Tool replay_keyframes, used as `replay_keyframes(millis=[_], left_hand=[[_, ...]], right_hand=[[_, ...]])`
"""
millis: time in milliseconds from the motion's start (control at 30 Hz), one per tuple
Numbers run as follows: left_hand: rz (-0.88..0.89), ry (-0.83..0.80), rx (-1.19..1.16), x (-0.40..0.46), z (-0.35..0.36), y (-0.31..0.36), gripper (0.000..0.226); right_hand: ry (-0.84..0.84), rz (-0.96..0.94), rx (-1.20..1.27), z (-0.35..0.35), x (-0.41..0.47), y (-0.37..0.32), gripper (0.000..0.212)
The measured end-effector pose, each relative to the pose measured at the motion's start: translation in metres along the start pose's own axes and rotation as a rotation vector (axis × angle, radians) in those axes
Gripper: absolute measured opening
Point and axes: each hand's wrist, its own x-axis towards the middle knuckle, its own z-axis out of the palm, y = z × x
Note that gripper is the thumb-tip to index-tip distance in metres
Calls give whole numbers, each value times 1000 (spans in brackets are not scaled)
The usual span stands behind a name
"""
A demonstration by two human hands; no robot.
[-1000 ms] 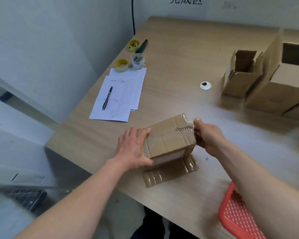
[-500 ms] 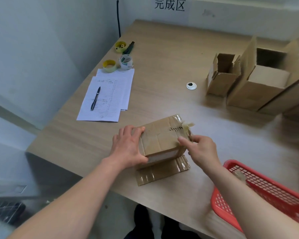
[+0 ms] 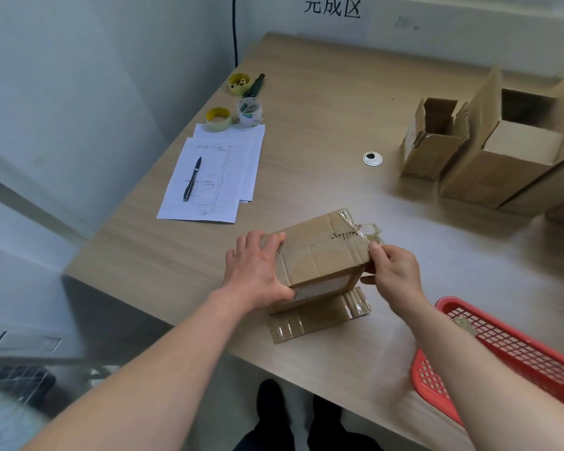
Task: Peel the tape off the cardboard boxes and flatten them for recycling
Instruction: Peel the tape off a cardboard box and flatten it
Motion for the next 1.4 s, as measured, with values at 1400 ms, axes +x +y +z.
replay_keyframes(millis=[1400], left_hand=[[12, 0, 26, -1, 2, -1, 111]], right_hand=[[213, -170, -693, -8, 6, -66, 66]])
